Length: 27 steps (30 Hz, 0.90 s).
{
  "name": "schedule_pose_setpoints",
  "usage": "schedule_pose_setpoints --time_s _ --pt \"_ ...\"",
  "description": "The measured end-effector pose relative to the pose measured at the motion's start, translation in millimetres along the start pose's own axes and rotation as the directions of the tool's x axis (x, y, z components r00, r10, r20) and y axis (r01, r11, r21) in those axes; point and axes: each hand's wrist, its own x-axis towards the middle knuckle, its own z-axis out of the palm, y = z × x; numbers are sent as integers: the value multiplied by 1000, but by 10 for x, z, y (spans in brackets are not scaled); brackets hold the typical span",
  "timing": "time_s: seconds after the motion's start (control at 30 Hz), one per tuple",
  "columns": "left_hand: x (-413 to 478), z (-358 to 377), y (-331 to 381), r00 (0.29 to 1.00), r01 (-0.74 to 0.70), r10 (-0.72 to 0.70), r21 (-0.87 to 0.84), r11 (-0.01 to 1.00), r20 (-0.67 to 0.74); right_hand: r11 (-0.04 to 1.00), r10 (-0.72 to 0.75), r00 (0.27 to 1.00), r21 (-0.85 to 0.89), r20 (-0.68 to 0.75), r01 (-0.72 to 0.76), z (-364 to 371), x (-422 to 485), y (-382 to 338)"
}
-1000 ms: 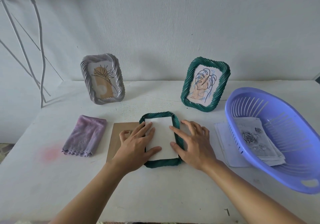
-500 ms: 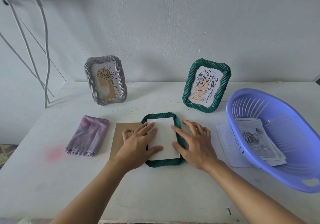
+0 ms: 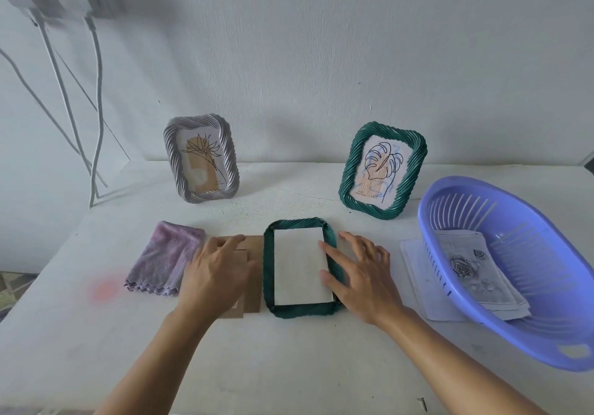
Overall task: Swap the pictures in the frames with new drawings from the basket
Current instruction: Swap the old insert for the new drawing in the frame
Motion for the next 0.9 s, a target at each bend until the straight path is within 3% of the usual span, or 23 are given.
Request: schedule_pose_setpoints --time_s 0.1,0.43,0.77,0.9 --pt "-85 -43 -20 988 92 -95 36 995 118 1000 1 1000 18 -29 0 4 -3 6" --pt "-82 -40 42 979 140 -130 -49 989 158 1000 -8 997 19 -82 9 40 6 31" --pt "-166 -187 -37 995 1 2 -35 999 99 1000 -8 996 11 -87 9 26 3 28" --pt "-201 -222 -45 999 0 8 -189 982 45 1000 -2 996 14 -84 3 33 3 29"
